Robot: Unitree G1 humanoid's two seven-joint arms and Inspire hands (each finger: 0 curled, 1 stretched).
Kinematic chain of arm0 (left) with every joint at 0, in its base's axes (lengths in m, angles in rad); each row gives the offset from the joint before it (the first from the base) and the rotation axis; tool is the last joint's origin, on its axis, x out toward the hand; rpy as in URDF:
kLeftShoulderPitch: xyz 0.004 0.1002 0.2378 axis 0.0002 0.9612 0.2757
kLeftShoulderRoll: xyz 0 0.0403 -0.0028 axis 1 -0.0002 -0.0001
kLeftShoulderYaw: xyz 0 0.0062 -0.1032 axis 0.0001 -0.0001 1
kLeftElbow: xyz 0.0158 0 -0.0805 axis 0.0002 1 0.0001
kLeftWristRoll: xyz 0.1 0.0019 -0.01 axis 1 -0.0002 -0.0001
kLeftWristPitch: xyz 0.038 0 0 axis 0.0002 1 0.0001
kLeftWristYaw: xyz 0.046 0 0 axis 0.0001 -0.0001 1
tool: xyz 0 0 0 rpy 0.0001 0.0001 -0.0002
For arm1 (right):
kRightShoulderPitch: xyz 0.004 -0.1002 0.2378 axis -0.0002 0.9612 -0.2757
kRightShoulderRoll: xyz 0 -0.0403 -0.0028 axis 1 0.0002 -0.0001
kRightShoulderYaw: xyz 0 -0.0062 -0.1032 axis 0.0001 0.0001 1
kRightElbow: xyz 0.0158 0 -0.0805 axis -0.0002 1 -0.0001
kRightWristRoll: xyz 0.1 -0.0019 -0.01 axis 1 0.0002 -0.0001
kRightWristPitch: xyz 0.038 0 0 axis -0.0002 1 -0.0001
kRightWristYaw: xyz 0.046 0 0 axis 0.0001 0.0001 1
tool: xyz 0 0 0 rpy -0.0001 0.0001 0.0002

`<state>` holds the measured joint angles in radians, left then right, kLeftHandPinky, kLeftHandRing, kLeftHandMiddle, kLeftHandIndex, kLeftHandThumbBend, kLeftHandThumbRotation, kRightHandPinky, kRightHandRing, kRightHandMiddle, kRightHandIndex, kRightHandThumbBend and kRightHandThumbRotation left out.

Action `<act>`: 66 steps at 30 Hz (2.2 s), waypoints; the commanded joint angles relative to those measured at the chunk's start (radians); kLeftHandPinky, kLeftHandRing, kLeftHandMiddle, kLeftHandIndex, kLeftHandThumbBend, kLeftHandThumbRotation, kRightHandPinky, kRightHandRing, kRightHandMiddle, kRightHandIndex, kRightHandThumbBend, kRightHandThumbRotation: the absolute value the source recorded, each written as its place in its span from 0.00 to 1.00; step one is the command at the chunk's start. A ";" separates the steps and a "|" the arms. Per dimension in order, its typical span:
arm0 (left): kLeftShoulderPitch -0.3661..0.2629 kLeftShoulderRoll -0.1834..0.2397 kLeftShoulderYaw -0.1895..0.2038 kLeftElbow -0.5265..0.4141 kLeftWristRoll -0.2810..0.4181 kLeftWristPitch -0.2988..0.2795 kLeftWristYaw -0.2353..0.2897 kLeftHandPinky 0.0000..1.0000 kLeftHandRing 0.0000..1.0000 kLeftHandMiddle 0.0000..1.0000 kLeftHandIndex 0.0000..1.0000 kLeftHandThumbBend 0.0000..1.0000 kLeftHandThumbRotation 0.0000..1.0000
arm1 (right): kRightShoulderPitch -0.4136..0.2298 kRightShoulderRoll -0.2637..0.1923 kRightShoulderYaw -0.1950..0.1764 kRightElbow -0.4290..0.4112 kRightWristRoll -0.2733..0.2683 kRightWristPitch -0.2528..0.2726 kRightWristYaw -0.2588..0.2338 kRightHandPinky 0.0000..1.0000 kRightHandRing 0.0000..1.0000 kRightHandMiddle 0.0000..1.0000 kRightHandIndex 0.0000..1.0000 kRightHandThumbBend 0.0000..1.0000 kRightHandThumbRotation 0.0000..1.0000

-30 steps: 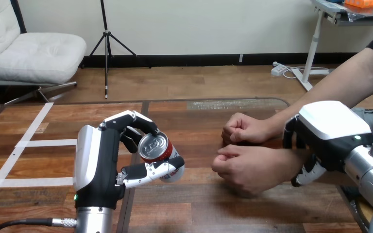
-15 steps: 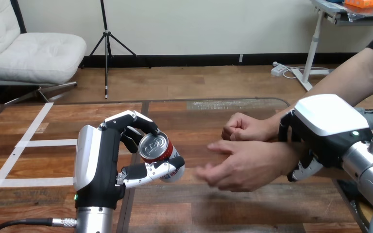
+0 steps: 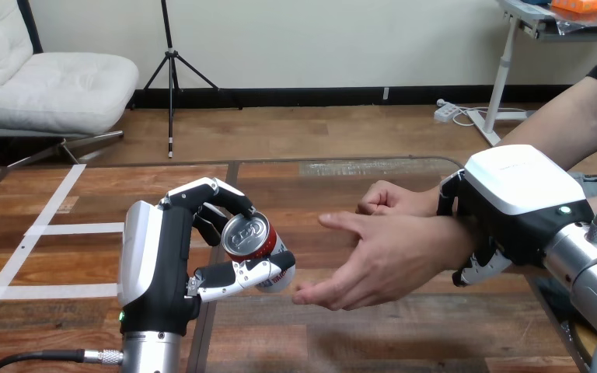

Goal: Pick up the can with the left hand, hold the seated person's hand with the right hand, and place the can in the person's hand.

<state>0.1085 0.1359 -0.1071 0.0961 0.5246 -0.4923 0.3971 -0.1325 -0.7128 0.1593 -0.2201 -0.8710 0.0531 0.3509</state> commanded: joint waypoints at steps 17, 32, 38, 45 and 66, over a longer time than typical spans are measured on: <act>-0.067 0.001 0.016 -0.012 -0.004 -0.023 0.020 0.29 0.35 0.39 0.41 0.74 0.00 | -0.071 0.014 -0.008 0.022 -0.005 -0.026 -0.031 0.35 0.43 0.50 0.51 0.82 0.00; -0.073 0.007 0.019 -0.010 -0.006 -0.022 0.019 0.29 0.35 0.40 0.41 0.74 0.00 | -0.087 0.022 -0.011 -0.013 0.010 -0.026 -0.009 0.35 0.43 0.50 0.52 0.81 0.00; -0.079 0.006 0.016 -0.004 -0.008 -0.022 0.015 0.29 0.35 0.40 0.41 0.74 0.00 | -0.096 0.018 -0.006 -0.012 0.008 -0.048 -0.017 0.35 0.42 0.49 0.51 0.83 0.00; -0.088 0.004 0.011 0.006 -0.017 -0.029 0.009 0.29 0.35 0.40 0.41 0.74 0.00 | -0.102 0.024 -0.002 -0.018 0.007 -0.057 -0.012 0.35 0.42 0.48 0.50 0.85 0.00; -0.115 -0.012 -0.004 0.014 -0.026 -0.022 -0.014 0.29 0.35 0.39 0.41 0.74 0.00 | -0.119 0.041 0.015 -0.020 -0.021 -0.071 -0.014 0.39 0.44 0.49 0.49 0.86 0.00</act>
<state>0.0805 0.1382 -0.1043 0.1198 0.5173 -0.4949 0.3832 -0.1676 -0.6975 0.1675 -0.2197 -0.8761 -0.0221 0.3484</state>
